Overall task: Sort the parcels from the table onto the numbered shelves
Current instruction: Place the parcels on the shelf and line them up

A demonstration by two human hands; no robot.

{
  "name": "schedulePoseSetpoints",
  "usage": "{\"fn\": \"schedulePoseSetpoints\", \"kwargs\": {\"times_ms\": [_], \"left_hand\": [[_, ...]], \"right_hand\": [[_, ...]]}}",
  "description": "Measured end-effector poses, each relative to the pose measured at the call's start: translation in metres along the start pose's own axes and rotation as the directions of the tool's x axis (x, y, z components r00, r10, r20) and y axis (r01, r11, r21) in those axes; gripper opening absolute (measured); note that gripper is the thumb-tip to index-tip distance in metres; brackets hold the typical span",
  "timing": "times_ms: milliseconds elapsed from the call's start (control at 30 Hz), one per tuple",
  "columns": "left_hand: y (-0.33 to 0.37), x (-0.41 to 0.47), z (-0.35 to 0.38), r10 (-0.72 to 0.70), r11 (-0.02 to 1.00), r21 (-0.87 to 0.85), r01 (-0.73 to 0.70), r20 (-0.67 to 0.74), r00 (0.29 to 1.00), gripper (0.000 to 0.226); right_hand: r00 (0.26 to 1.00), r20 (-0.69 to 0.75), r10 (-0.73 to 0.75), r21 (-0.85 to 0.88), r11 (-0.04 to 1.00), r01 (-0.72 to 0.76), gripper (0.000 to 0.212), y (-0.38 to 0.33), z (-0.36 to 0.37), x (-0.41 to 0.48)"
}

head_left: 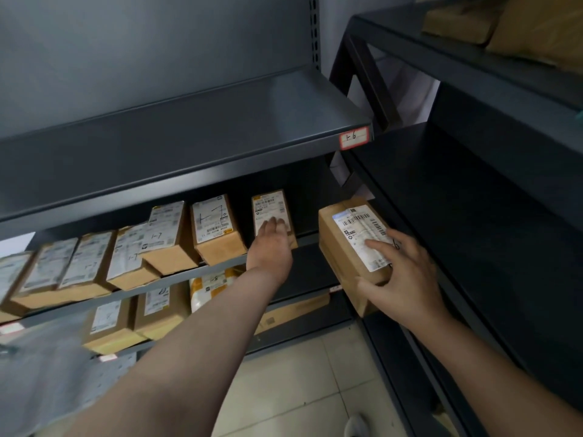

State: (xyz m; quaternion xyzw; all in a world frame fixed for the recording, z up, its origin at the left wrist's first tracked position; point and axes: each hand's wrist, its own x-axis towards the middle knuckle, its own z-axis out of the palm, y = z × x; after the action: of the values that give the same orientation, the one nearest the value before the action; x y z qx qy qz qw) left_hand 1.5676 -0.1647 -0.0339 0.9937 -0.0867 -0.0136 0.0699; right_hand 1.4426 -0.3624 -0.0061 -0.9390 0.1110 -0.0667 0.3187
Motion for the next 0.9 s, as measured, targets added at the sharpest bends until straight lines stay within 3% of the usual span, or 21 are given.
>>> {"fn": "schedulePoseSetpoints", "kwargs": {"times_ms": [200,467,900], "left_hand": [[-0.013,-0.053,-0.037,0.076,0.995,-0.065,-0.080,-0.059,0.995,0.057],[-0.050,-0.127,-0.088,0.152,0.969,-0.161,-0.188,-0.208,0.966,0.035],[-0.077,-0.184,-0.165,0.210,0.928,-0.229,-0.294,-0.330,0.920,0.047]], "right_hand": [[0.997,-0.066,0.033,-0.017,0.999,-0.034,0.068,-0.036,0.003,-0.043],[0.984,-0.179,-0.014,-0.014,1.000,0.012,0.070,-0.097,0.006,-0.116],[0.924,-0.367,-0.111,0.011,0.992,0.124,0.093,-0.168,-0.019,-0.156]]}}
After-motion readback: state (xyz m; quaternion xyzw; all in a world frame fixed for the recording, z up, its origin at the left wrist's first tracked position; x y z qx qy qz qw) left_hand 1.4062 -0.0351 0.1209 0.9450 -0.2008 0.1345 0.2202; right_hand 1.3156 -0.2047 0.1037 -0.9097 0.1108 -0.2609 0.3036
